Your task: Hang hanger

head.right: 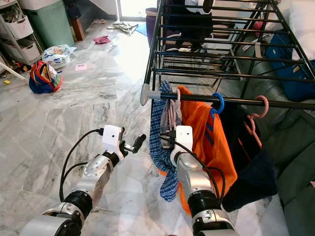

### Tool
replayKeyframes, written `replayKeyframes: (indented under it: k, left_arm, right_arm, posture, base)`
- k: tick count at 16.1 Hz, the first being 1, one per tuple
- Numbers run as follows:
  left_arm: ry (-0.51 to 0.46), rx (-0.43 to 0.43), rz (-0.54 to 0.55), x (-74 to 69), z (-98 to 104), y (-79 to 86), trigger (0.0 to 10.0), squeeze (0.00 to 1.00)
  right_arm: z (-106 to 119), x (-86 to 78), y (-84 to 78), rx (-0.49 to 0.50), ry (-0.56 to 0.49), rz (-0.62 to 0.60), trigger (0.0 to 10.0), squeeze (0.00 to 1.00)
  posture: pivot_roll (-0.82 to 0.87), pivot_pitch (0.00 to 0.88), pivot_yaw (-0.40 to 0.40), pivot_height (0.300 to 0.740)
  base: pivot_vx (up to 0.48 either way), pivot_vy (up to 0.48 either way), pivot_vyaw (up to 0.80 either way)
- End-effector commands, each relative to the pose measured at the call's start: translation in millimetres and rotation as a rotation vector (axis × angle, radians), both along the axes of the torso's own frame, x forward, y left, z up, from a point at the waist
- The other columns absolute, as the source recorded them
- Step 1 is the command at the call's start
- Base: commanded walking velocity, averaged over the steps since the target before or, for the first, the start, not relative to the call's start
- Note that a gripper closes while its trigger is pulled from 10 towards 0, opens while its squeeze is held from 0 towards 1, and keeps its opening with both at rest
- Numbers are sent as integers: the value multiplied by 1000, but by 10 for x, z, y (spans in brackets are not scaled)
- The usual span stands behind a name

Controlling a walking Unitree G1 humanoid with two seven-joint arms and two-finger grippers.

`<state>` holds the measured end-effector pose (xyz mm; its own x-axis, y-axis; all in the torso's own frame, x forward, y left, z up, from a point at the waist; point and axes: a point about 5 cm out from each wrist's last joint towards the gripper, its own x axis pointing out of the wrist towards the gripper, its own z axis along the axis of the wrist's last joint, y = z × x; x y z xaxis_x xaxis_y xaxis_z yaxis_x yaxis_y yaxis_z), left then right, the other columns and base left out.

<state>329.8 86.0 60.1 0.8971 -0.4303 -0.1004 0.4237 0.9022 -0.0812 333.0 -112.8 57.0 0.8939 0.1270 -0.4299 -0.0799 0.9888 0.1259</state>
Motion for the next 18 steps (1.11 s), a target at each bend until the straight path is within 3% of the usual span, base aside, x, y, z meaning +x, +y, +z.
replayKeyframes:
  k: [1,4,11,18]
  left_arm:
    - [12,14,-4,-10,-21,-9,10000,0]
    - [16,9,1,-18,-32,-10,10000,0]
    - [27,-14,-17,-60,-69,-32,10000,0]
    - [9,11,-9,-127,-116,43,10000,0]
  right_arm:
    - [-88,-54,-16,-2,37,5,10000,1000]
    - [-17,-60,-55,-64,-33,42,10000,1000]
    - [128,-264,-302,-134,-205,-27,10000,1000]
    - [273,-424,-342,-134,-303,-15,10000,1000]
  posture:
    - [-107,111,-18,740]
    - [-107,111,-24,740]
    - [-123,107,-27,740]
    - [-142,115,-7,740]
  base:
    - [0,0,0]
    - [0,0,0]
    - [0,0,0]
    - [0,0,0]
